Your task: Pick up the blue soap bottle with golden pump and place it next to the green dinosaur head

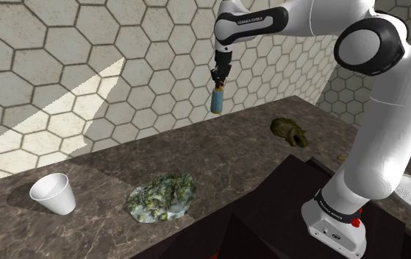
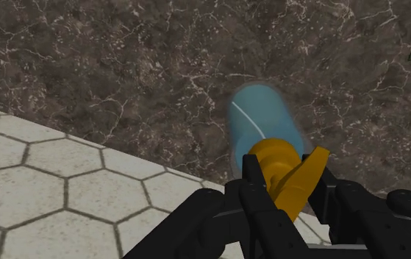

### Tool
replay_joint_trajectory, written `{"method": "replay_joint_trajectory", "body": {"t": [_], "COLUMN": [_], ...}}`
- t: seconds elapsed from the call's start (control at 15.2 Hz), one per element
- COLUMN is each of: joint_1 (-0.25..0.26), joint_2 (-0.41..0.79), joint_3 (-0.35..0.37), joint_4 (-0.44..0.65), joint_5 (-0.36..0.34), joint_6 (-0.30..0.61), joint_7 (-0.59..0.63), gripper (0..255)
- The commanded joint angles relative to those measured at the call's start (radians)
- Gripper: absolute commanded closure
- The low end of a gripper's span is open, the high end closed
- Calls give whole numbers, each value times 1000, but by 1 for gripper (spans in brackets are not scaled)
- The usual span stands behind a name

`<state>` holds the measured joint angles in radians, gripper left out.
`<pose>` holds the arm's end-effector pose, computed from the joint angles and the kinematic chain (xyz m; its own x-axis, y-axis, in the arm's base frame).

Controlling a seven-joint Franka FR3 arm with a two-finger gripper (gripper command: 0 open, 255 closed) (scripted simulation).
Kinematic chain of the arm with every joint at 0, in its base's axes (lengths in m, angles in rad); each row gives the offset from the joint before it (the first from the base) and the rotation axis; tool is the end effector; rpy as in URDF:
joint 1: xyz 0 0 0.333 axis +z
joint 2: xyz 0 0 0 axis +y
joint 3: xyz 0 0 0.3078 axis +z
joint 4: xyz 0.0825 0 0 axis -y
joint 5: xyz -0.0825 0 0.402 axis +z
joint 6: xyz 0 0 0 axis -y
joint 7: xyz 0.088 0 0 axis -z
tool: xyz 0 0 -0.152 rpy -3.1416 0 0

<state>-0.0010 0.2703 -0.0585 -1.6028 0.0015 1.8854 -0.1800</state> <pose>0.6589 -0.0364 0.4160 0.9925 0.1220 0.0100 0.1219 -0.9924 0.0162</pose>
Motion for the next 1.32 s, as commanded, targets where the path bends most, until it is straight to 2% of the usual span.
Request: {"method": "replay_joint_trajectory", "body": {"t": [0.0, 0.59, 1.25], "joint_1": [-15, -90, -185], "joint_2": [-57, -308, -529], "joint_3": [-10, -75, -182], "joint_4": [-80, -400, -632], "joint_5": [-1, -20, -78], "joint_6": [23, 95, 114], "joint_7": [-24, -160, -331], "gripper": [255, 255, 255]}}
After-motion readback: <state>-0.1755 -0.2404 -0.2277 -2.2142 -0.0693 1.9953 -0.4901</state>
